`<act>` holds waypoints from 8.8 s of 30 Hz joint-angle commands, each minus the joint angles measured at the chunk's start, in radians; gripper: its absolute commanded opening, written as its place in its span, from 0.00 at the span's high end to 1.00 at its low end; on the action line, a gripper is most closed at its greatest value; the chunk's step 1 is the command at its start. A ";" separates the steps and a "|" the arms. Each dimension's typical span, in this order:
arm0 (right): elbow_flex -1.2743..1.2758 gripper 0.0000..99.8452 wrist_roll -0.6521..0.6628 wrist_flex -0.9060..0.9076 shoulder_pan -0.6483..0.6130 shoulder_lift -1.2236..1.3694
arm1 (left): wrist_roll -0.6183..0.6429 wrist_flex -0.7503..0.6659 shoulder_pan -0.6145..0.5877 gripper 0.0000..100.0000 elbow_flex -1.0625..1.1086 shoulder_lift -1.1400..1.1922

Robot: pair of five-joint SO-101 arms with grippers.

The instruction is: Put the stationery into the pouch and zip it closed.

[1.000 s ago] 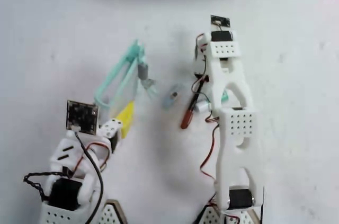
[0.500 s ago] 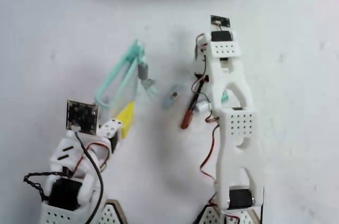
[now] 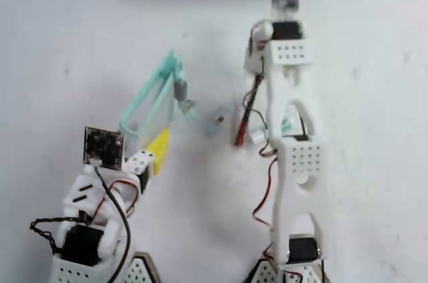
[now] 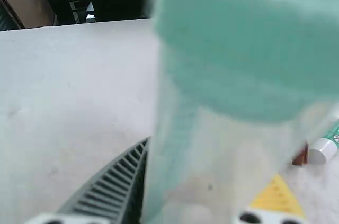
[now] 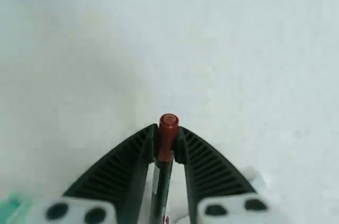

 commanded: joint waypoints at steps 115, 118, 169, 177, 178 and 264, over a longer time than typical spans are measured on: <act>0.626 0.72 0.176 -0.243 -0.395 -1.181 | 0.005 -0.003 0.062 0.76 -0.002 -0.001; 0.634 0.72 0.175 -0.236 -0.331 -1.184 | 0.005 -0.002 0.062 0.76 -0.002 -0.001; 0.991 0.72 -0.127 -0.343 -0.222 -0.552 | 0.104 -0.017 -0.068 0.76 -0.003 -0.001; 1.005 0.72 -0.129 -0.375 -0.306 -0.496 | 0.103 -0.018 -0.068 0.76 -0.003 -0.001; 1.005 0.72 -0.129 -0.395 -0.309 -0.470 | 0.103 -0.018 -0.068 0.76 -0.005 -0.001; 0.209 0.98 0.298 0.001 -0.631 -0.796 | 0.017 0.002 0.068 0.76 -0.009 -0.001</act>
